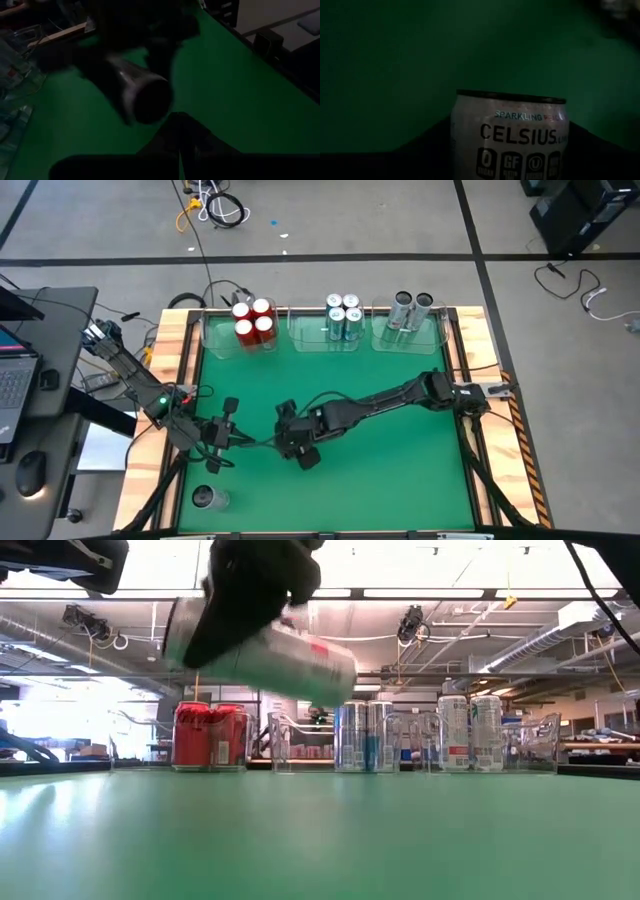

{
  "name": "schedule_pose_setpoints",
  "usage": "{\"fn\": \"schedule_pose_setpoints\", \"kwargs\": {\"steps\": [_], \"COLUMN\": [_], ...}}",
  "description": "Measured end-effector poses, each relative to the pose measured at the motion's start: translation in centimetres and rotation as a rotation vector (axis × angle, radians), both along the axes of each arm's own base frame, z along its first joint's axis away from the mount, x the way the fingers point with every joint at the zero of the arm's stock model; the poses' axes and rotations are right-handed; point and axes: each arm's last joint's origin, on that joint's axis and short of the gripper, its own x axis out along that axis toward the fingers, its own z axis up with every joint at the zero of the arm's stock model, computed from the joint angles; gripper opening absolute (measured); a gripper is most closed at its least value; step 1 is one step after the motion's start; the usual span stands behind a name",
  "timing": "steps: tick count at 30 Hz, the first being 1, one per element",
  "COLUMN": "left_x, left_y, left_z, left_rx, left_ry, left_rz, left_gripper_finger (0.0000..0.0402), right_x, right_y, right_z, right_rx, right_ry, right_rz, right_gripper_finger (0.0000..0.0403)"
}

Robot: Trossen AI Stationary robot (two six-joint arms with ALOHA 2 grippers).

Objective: Sort soda cans
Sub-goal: Put the white soda can into the transparent right bin

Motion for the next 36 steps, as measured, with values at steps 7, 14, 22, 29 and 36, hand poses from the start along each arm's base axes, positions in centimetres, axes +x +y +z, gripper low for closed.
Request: {"fn": "schedule_pose_setpoints", "kwargs": {"steps": [7,14,22,29,36], "left_x": [0.2,0.3,0.3,0.4,0.5], "left_y": [-0.1,-0.3,-0.3,-0.4,-0.4], "left_z": [0.4,0.9,1.1,1.5,1.6], "left_rx": [0.033,0.061,0.048,0.04,0.041], "left_ry": [-0.048,-0.1,-0.119,-0.154,-0.161], "left_rz": [-0.03,-0.057,-0.057,-0.063,-0.064], "left_gripper_finger": [0.0,0.0,0.0,0.0,0.0], "right_x": [-2.7,-8.4,-18.0,-24.9,-29.6], "right_y": [-3.7,-8.4,-12.5,-14.5,-16.4], "right_z": [4.4,6.4,7.6,5.5,0.9], "right_rx": [-0.011,-0.049,-0.101,-0.227,-0.326], "right_ry": [-0.041,-0.159,-0.556,-0.929,-1.116], "right_rz": [-0.172,-0.392,-0.698,-1.052,-1.323], "right_gripper_finger": [0.0244,0.0244,0.0244,0.0244,0.0244]}}
